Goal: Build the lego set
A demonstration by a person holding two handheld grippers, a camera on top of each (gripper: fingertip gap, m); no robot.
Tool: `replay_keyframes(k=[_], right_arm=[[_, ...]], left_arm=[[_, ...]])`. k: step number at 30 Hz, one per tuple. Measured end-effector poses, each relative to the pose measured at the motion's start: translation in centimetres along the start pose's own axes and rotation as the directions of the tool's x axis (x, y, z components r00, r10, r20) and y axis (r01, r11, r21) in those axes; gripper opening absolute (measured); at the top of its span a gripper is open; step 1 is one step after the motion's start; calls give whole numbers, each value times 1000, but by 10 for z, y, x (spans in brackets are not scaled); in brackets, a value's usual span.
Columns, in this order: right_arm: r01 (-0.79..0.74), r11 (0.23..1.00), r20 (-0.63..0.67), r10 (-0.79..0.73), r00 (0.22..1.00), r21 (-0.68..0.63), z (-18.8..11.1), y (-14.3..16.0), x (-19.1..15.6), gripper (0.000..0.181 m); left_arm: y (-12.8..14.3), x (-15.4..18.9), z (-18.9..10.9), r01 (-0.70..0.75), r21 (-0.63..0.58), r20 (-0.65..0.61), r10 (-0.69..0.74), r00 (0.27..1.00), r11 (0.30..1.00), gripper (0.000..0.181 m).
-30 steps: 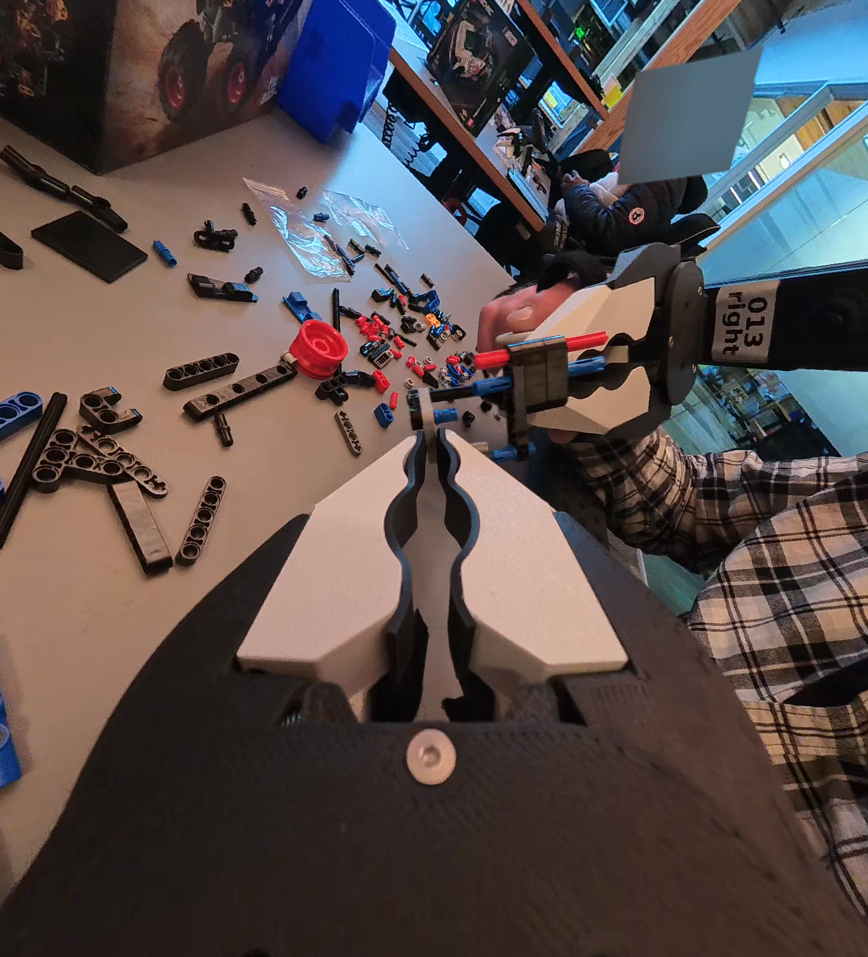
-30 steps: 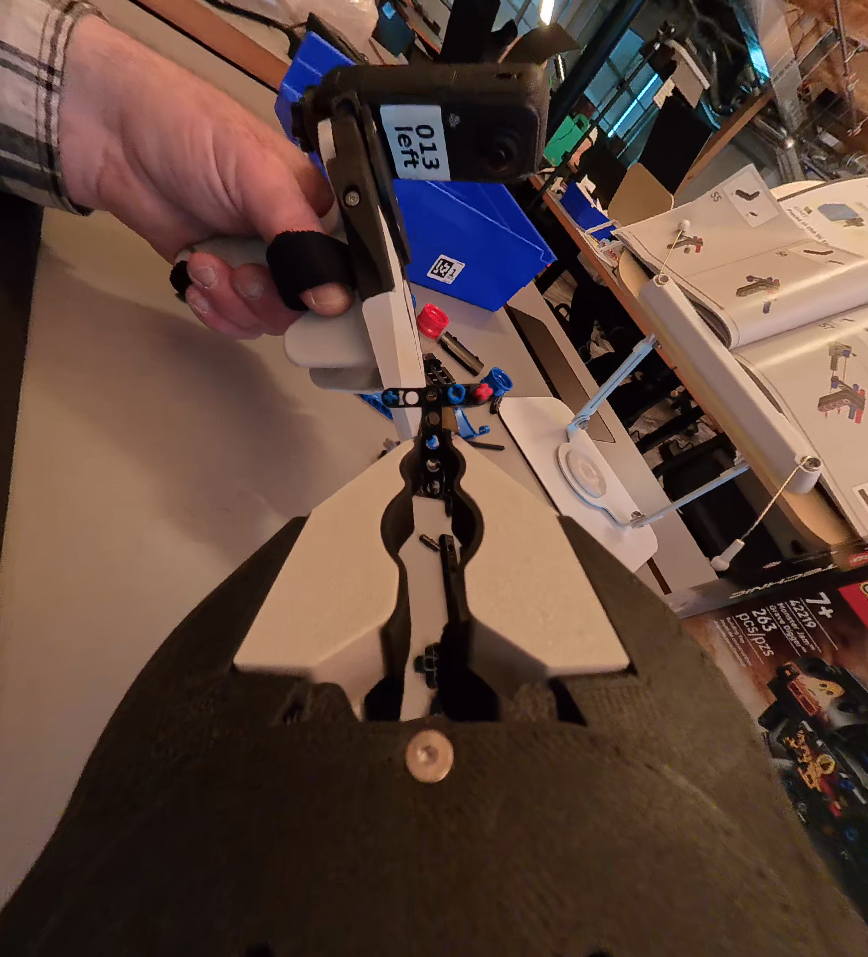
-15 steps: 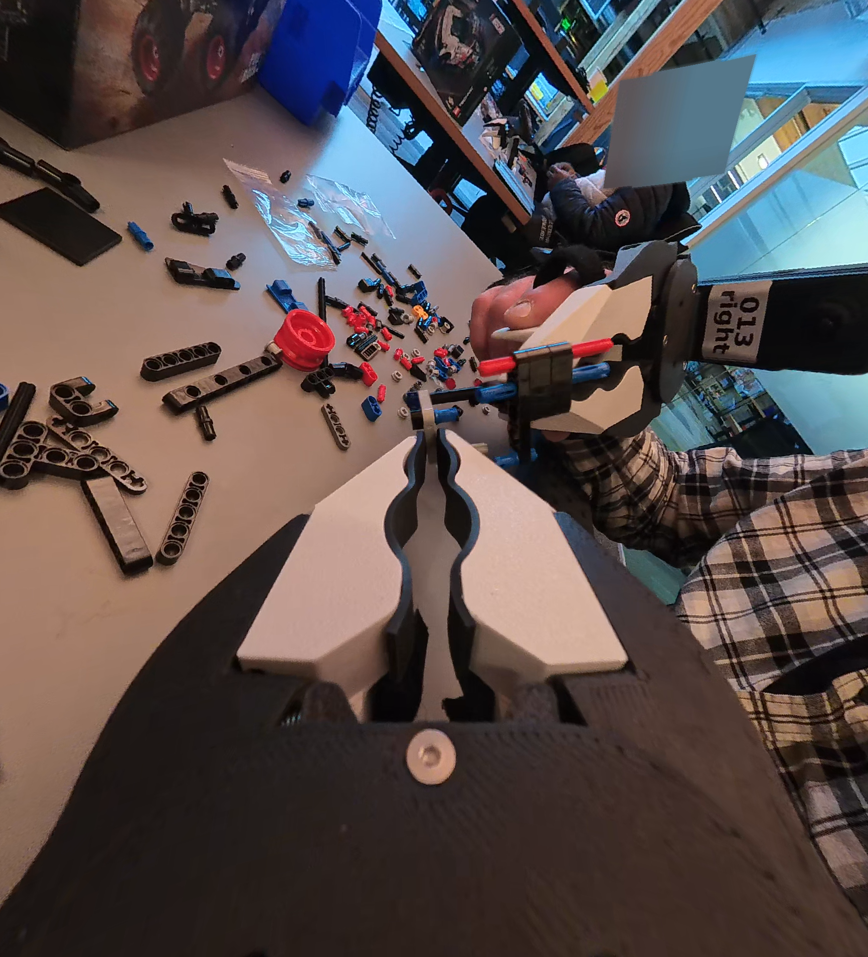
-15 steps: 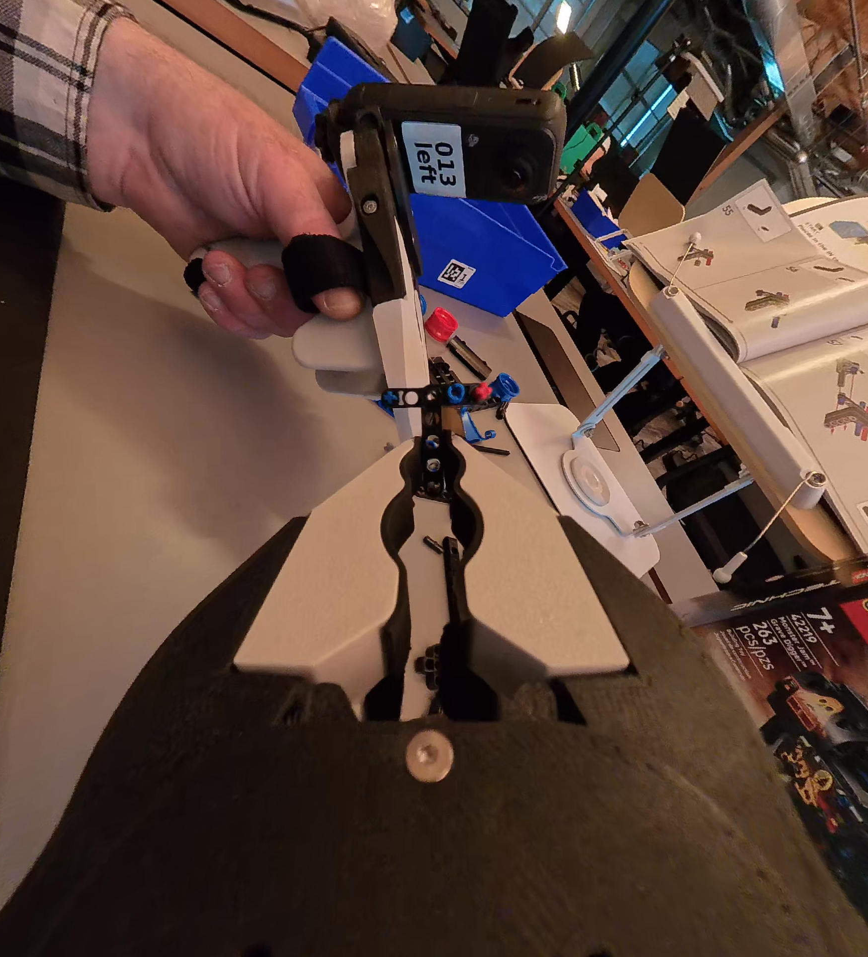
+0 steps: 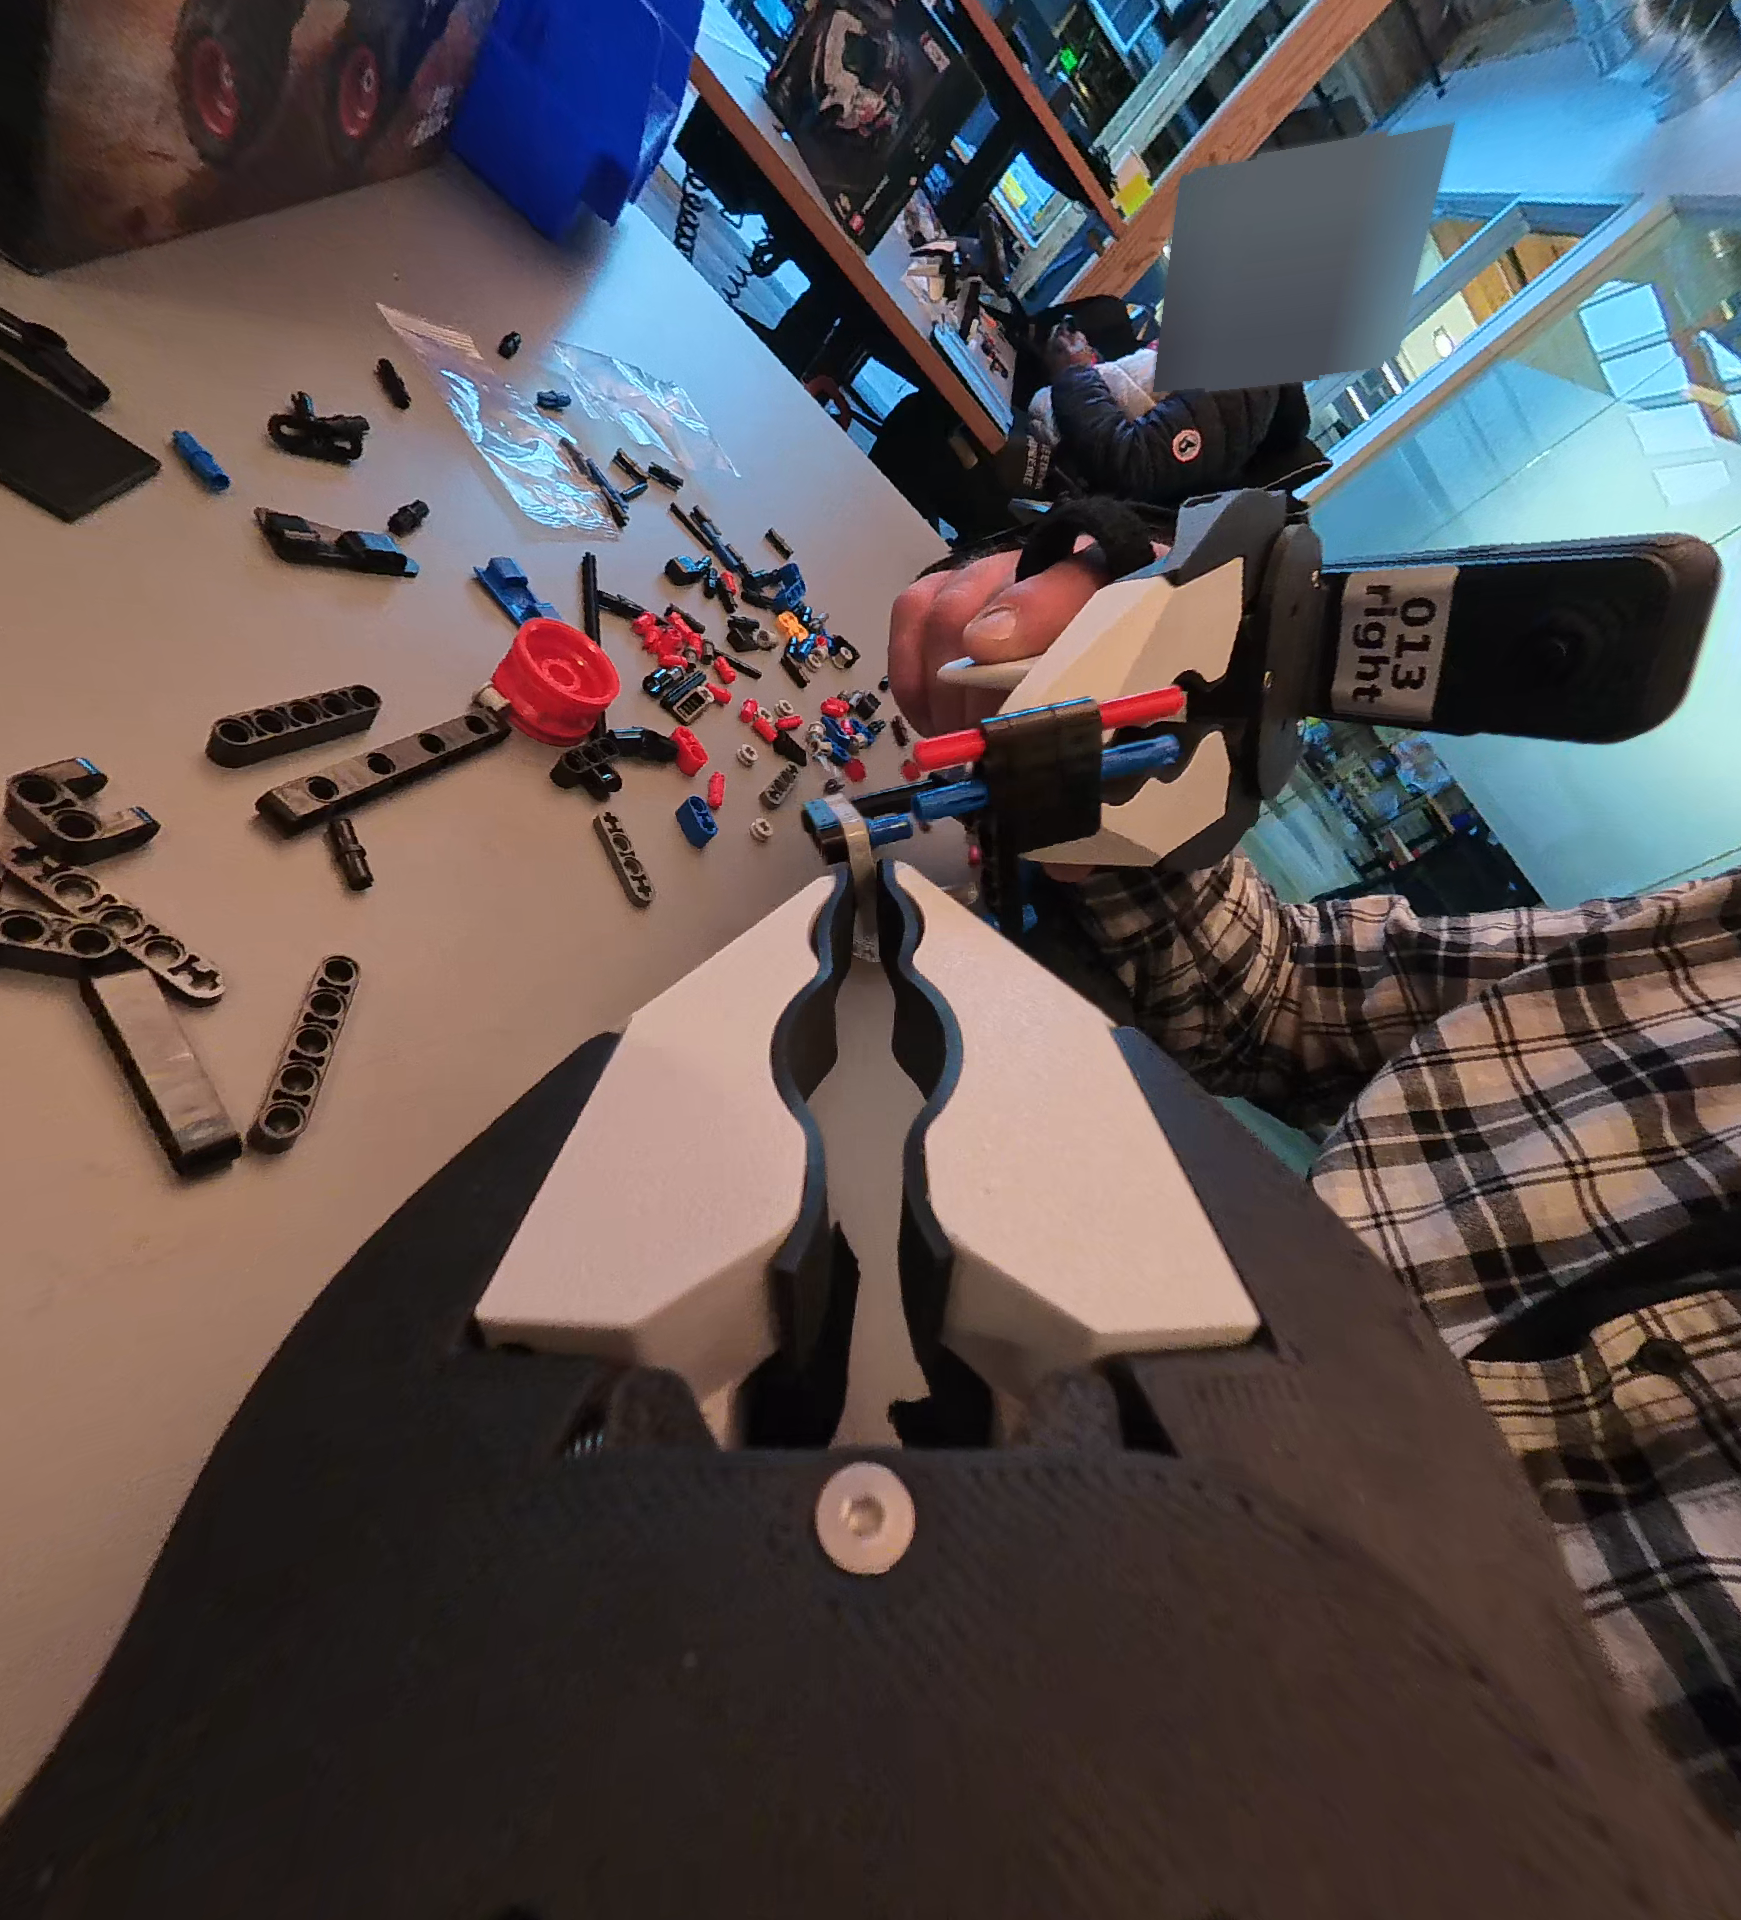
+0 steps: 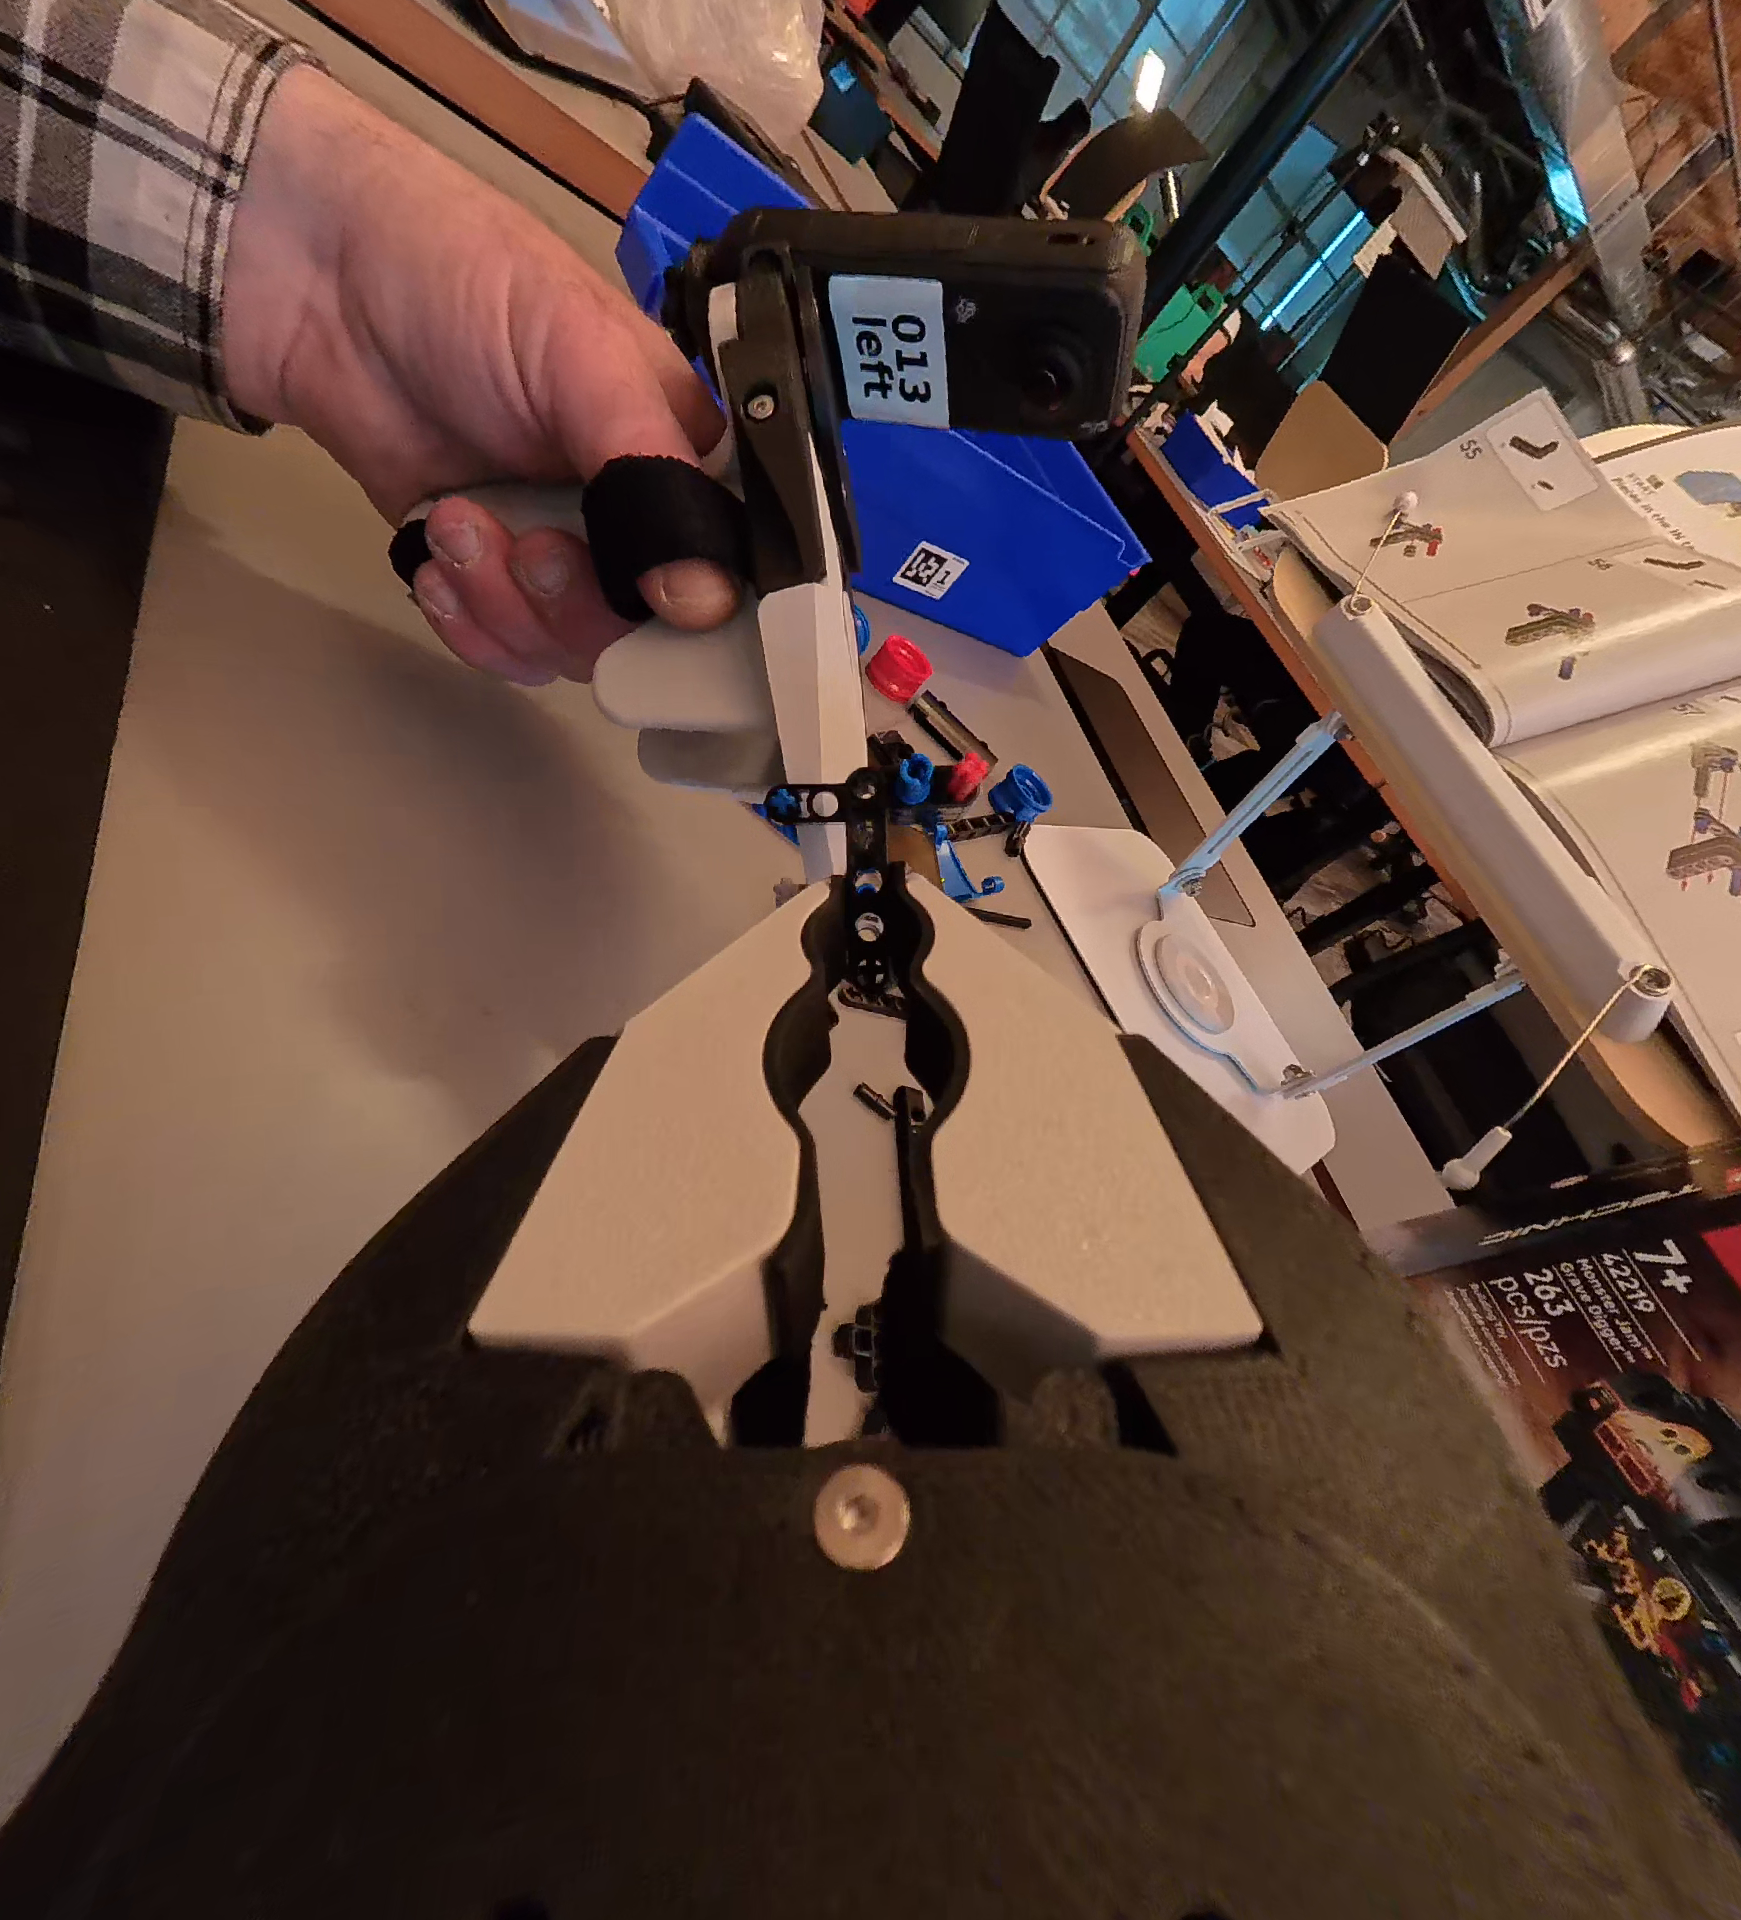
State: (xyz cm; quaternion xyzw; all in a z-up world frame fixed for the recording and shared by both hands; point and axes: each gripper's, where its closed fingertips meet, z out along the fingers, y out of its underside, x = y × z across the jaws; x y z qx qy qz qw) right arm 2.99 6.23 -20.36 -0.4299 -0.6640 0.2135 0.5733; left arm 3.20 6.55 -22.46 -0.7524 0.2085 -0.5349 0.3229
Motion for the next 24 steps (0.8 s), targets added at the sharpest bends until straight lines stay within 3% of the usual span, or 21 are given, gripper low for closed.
replay_keyframes(k=[24], right_arm=[[-347,912,114,329,937,221,-15,-21,18,5]], left_arm=[[-23,35,-6,41,139,-226,-8,974,990,5]])
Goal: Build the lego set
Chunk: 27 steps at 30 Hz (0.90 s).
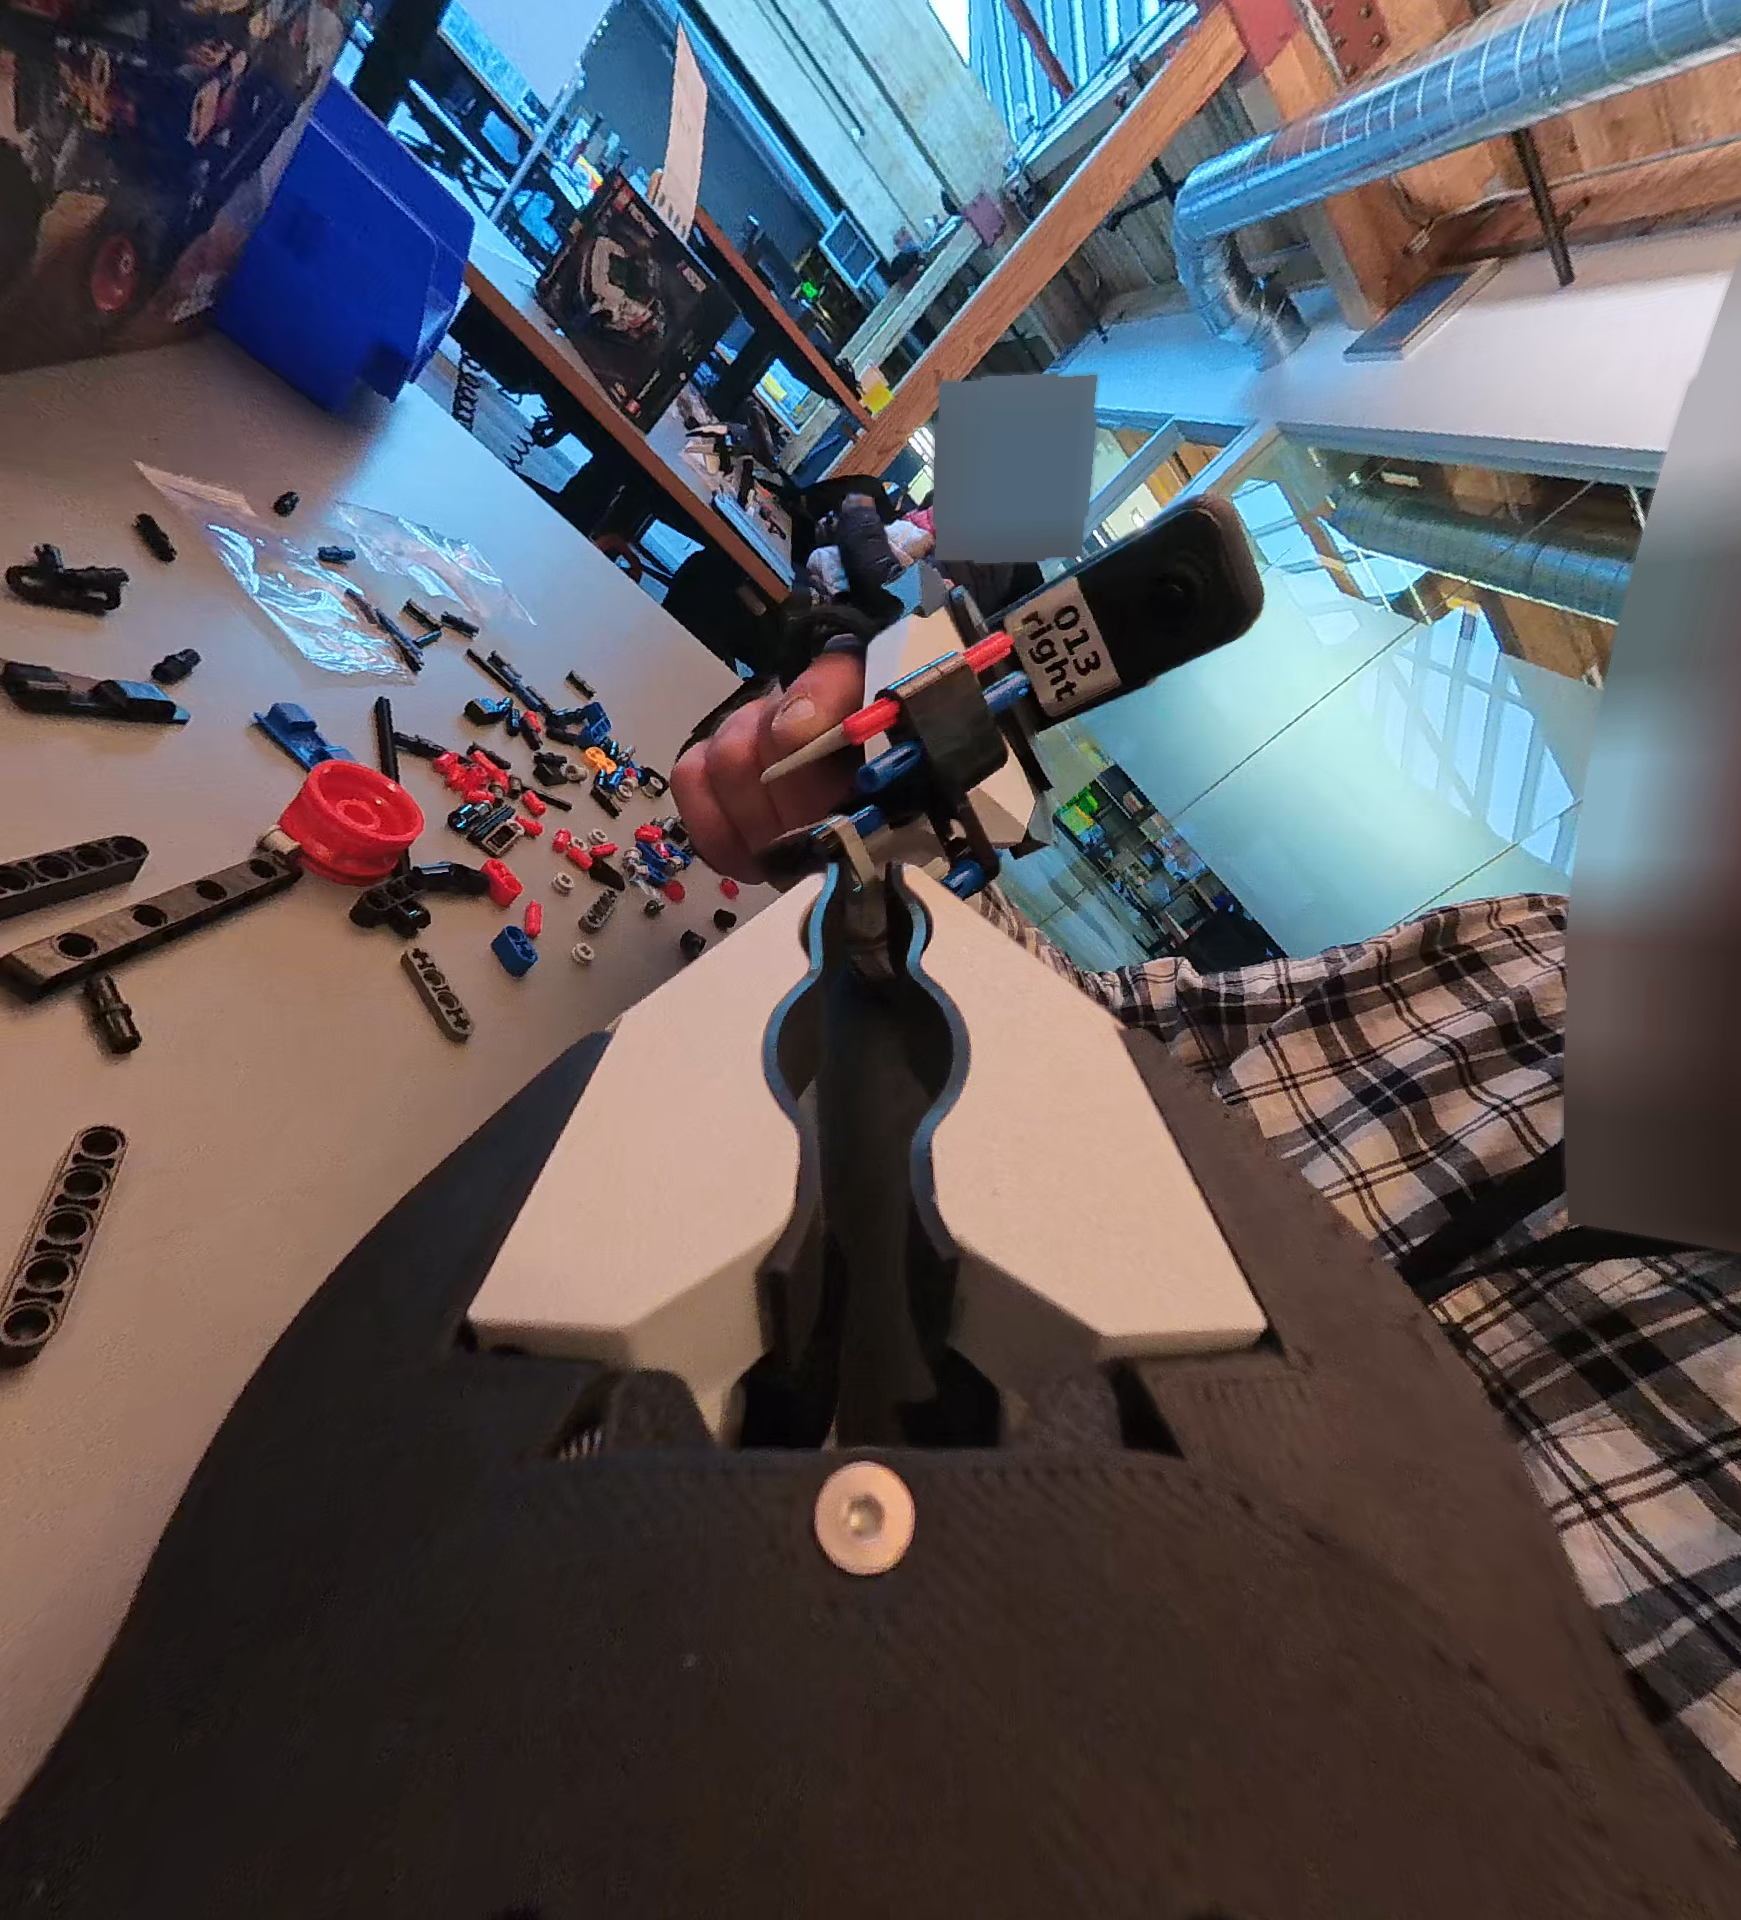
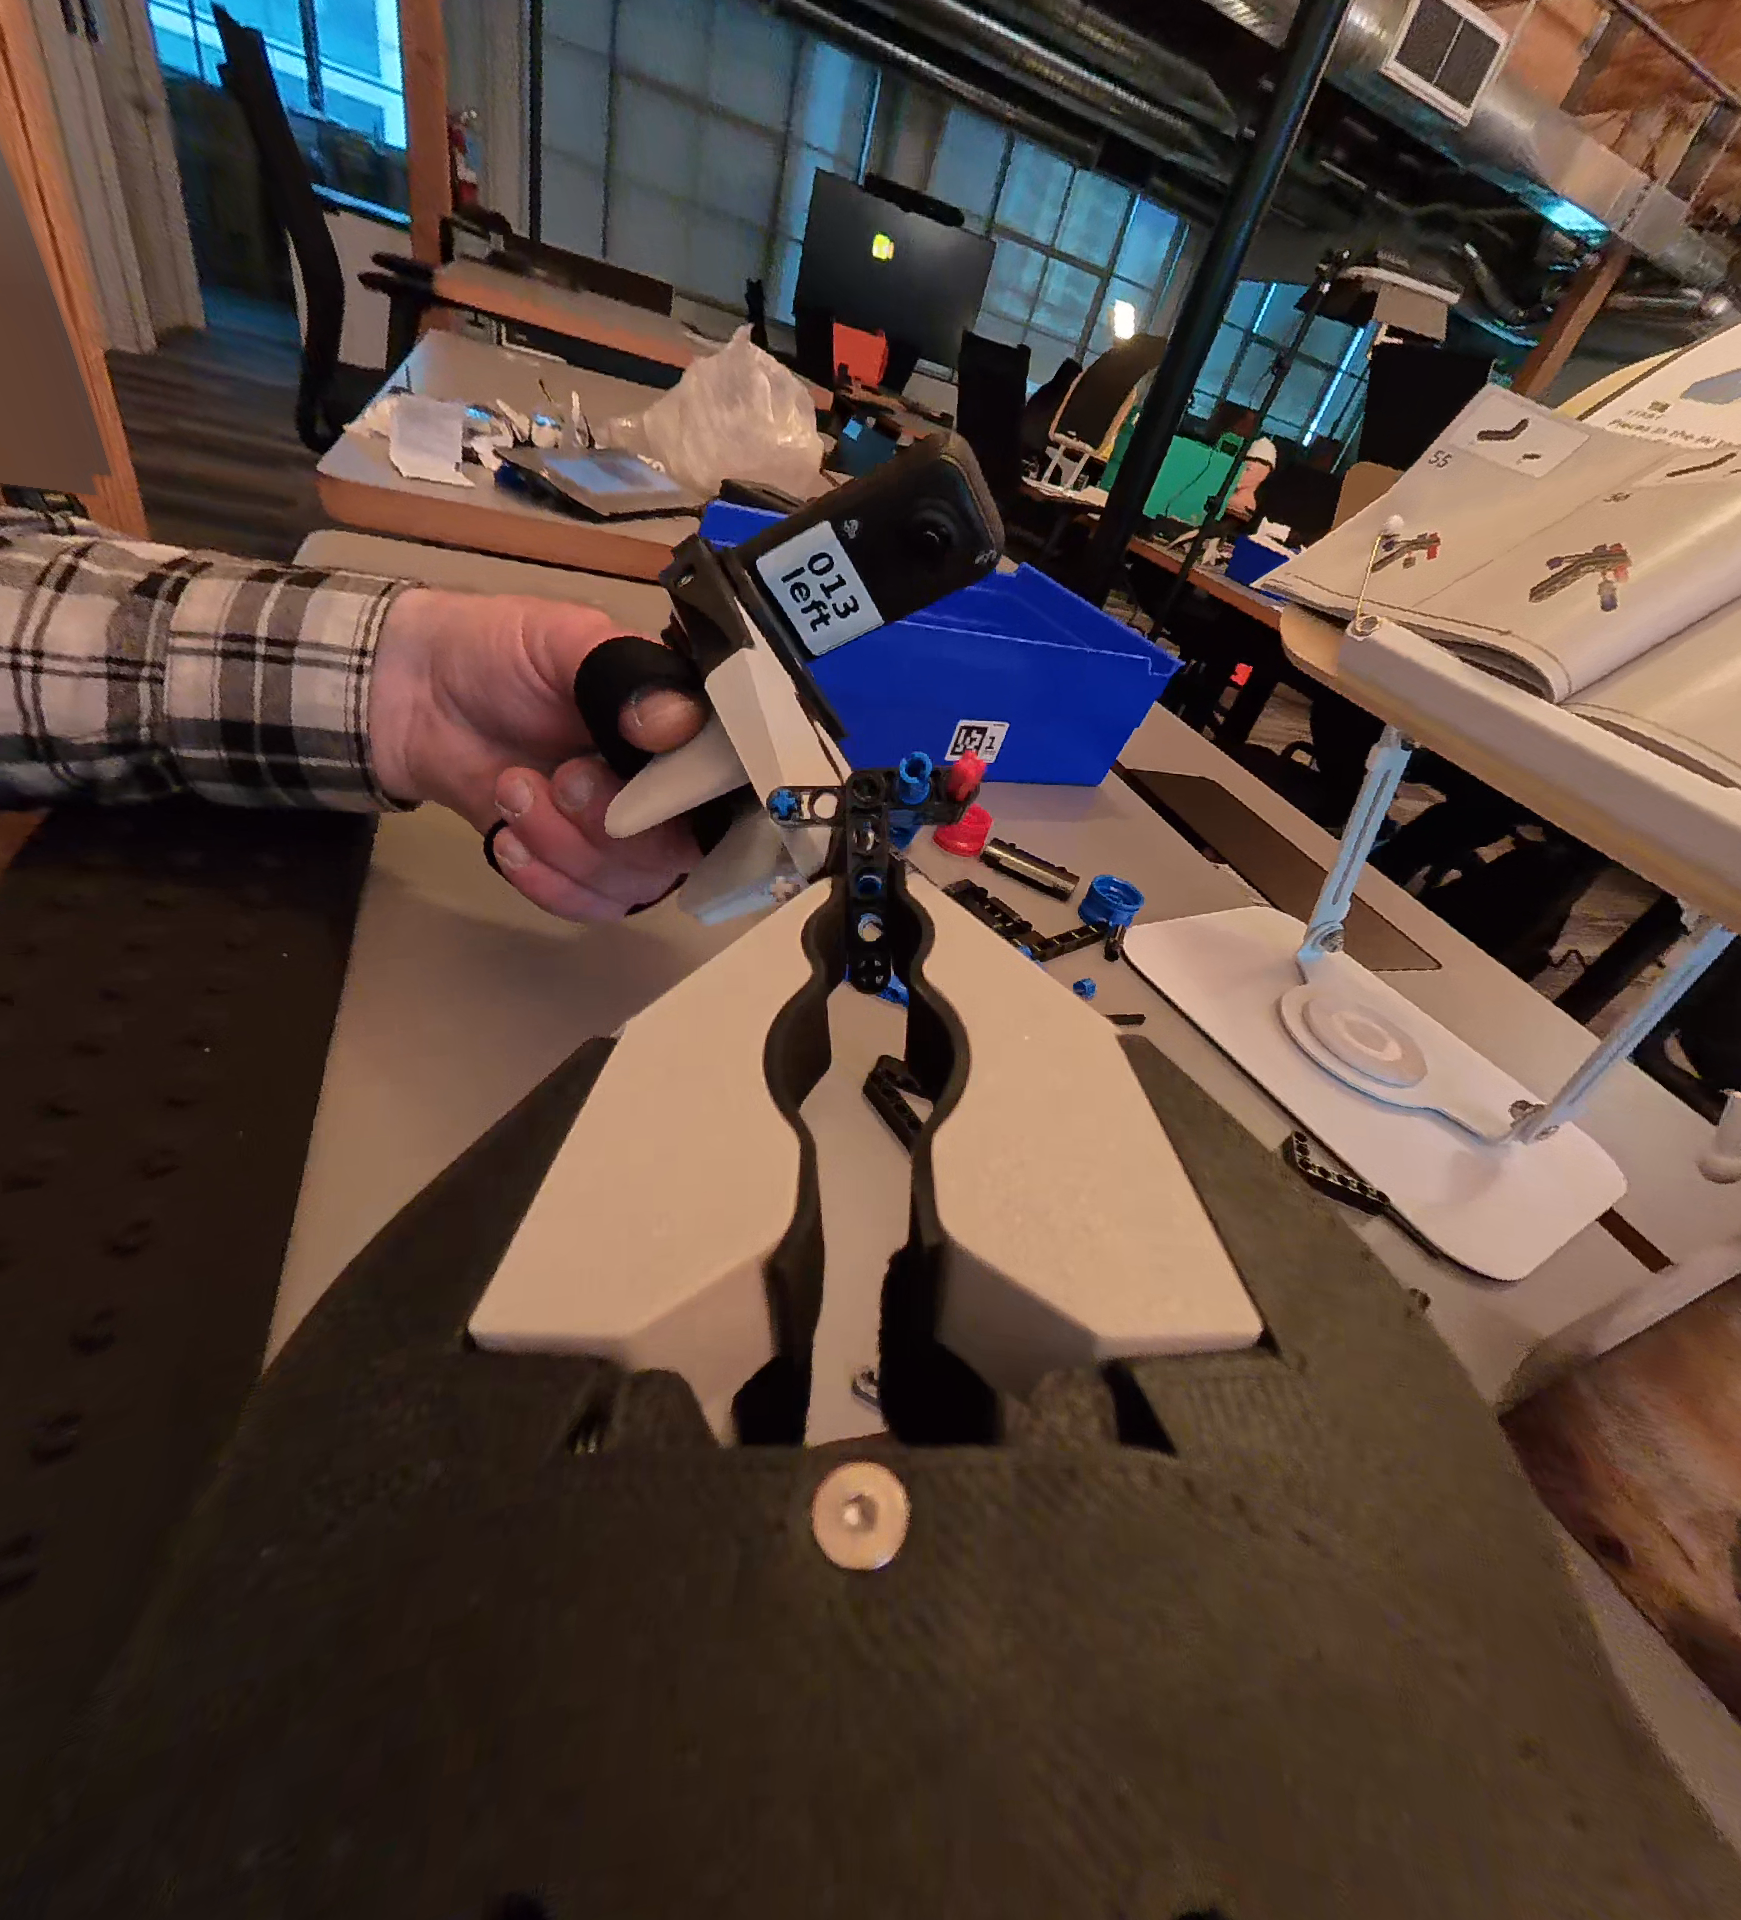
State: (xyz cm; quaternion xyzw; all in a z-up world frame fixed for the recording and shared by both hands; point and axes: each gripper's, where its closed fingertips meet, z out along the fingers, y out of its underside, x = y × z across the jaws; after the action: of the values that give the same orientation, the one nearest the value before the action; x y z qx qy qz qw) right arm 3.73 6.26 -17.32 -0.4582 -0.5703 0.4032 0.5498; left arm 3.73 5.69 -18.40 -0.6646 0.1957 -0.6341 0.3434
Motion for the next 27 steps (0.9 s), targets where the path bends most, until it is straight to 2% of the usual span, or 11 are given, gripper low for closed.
replay_keyframes(k=[7,20,27], right_arm=[[-24,999,6,24,1000,24,-1,-3,1,5],[150,989,-27,-149,988,10,-2,-8,-7,5],[143,990,-36,-142,989,18,-3,-10,-6,5]], left_arm=[[-3,3,2,7,21,-21,-7,1000,1000,5],[-4,11,2,-1,33,-73,3,997,999,4],[-6,13,3,-10,52,-80,15,997,999,4]])
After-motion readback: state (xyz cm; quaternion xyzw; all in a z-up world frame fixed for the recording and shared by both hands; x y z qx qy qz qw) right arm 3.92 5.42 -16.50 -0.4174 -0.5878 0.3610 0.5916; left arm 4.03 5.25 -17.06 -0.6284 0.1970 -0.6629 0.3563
